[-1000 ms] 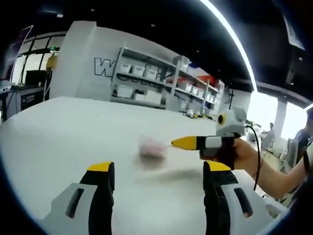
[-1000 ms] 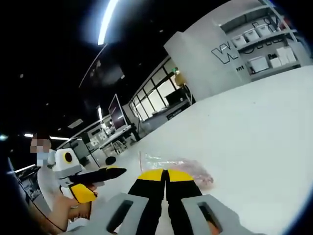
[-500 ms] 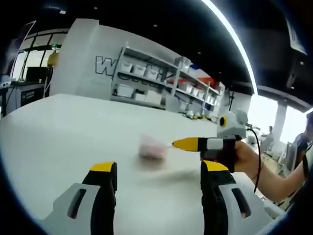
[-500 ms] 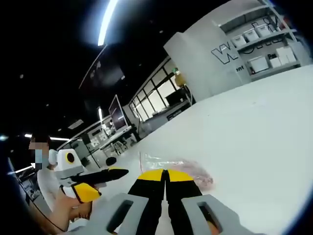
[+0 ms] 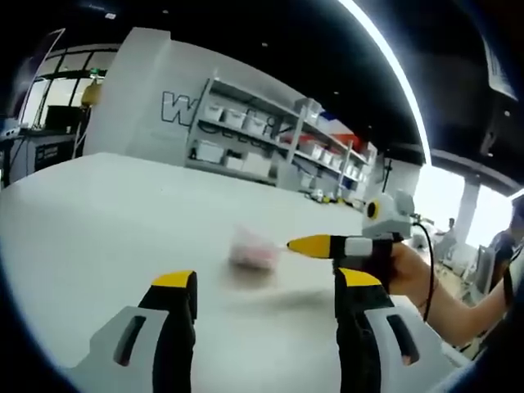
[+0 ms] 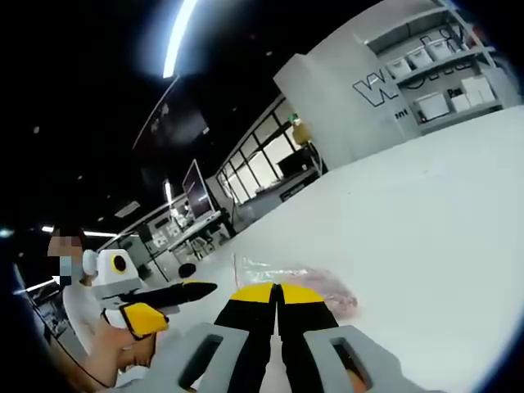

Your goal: Open the resealable bag by pulling the two sides of the seal apart until the entire bag opening is separated and visibly accessible.

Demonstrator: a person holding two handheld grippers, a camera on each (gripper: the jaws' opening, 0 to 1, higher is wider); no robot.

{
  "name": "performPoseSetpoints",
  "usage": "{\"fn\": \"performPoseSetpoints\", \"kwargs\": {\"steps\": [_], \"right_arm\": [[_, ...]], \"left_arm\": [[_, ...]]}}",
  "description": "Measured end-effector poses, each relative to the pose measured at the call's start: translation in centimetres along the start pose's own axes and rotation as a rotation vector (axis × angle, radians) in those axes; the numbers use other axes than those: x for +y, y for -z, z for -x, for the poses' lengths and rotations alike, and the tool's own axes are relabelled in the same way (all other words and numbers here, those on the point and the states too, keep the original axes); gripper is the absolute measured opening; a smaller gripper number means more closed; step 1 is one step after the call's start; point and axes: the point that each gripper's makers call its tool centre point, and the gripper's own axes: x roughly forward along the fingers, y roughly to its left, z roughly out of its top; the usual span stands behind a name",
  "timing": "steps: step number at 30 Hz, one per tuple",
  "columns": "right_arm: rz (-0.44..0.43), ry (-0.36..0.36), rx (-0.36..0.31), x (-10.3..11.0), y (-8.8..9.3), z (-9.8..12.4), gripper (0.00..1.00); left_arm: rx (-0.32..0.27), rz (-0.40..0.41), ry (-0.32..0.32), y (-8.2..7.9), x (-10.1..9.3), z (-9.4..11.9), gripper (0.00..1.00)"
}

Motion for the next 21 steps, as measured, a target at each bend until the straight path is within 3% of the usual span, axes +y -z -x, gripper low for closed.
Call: {"fn": "performPoseSetpoints", "kwargs": {"steps": [12,21], "right_arm": [[-0.010,-0.003,0.000,0.13,0.10,0.11,0.00],[-0.015,-0.005,-0.001,0.21,0.20,0.30,0.00]], "left_arm": [[0.002,0.024,0.007,0.22,-0.16,-0.15,0.61],[0.001,0.023,-0.008,0.14,0.30,-0.53,0.62]]}}
